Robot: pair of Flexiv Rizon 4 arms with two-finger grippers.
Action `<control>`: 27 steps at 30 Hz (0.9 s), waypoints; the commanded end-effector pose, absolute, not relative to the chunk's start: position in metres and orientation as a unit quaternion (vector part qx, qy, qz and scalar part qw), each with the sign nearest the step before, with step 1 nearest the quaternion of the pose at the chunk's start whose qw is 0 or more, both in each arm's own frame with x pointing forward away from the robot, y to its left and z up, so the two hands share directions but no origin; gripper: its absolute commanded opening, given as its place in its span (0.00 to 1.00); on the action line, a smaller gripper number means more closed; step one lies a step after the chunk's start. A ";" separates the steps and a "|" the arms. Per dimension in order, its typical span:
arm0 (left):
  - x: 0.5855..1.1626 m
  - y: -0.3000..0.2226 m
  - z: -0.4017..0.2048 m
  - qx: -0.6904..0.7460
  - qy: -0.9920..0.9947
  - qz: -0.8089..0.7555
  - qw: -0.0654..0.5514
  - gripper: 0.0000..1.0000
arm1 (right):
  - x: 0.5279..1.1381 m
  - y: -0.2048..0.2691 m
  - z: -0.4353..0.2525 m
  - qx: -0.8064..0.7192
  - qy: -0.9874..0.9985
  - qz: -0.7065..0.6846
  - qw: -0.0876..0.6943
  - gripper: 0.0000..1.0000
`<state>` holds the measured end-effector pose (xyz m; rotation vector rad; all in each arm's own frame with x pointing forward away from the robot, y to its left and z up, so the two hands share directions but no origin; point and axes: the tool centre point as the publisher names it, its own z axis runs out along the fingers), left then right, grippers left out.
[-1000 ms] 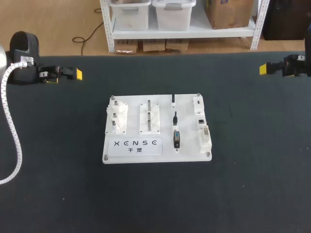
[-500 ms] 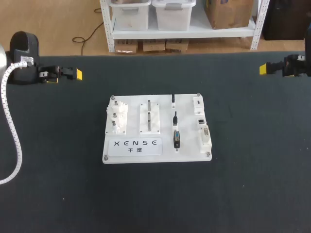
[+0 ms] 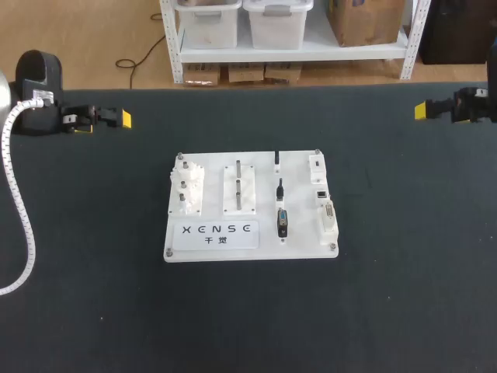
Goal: Insert the USB connector, Ethernet cable, and multi-pin plug into their matching sockets one by one.
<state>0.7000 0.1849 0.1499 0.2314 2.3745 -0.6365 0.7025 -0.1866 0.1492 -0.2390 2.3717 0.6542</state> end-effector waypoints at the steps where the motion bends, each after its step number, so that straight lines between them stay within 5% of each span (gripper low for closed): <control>1: 0.700 0.185 0.150 0.088 0.908 -0.243 0.330 1.00 | 0.702 -0.187 0.149 -0.091 0.906 0.250 0.328 1.00; 27: 0.700 0.185 0.150 0.088 0.908 -0.243 0.330 1.00 | 0.712 -0.178 0.152 -0.096 0.913 0.235 0.318 1.00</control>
